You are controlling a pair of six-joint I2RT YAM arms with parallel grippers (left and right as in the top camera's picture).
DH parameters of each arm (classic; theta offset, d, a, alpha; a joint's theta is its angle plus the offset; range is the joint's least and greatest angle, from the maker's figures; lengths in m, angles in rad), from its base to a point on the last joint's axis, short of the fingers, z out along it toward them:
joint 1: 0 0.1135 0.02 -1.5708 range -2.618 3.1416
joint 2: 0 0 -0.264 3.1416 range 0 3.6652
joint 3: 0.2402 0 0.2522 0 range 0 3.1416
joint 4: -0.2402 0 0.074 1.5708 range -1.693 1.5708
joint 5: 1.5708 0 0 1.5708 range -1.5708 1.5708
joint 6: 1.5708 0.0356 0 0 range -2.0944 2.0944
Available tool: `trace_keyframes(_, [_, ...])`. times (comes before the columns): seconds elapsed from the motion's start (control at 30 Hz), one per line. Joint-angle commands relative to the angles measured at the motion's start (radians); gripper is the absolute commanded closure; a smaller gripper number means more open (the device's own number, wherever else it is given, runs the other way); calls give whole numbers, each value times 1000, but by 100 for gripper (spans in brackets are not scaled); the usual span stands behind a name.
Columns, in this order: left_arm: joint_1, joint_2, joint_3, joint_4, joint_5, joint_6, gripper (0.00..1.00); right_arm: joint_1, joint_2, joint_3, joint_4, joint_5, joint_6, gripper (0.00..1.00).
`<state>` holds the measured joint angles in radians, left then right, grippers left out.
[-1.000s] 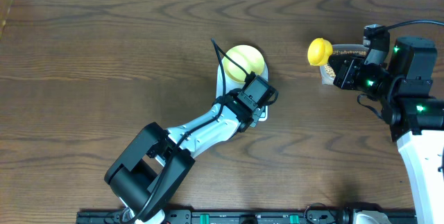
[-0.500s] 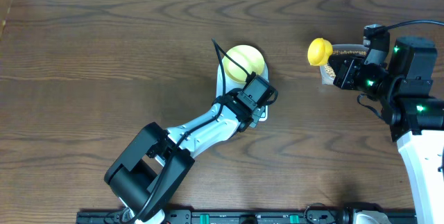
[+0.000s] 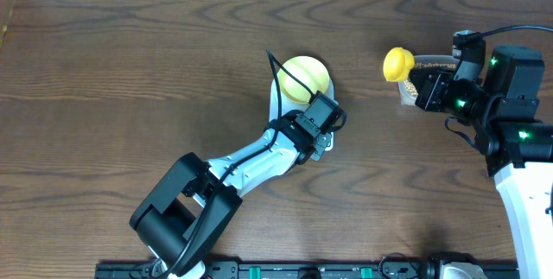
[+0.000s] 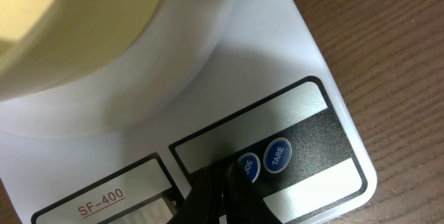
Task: Scoop item into bowl and weigh 50g on scale
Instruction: 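Press the TARE button on the scale with the left gripper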
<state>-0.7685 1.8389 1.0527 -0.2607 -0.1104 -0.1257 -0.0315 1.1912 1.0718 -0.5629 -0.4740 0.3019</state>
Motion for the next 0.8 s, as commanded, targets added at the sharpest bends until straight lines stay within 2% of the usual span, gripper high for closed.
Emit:
trace_keyframes(0.0, [0, 34, -13, -10, -13, 16, 92, -4, -9, 14, 2, -3, -19, 99])
trace_keyframes(0.77, [7, 69, -13, 12, -17, 17, 93, -5, -9, 14, 2, -3, -19, 99])
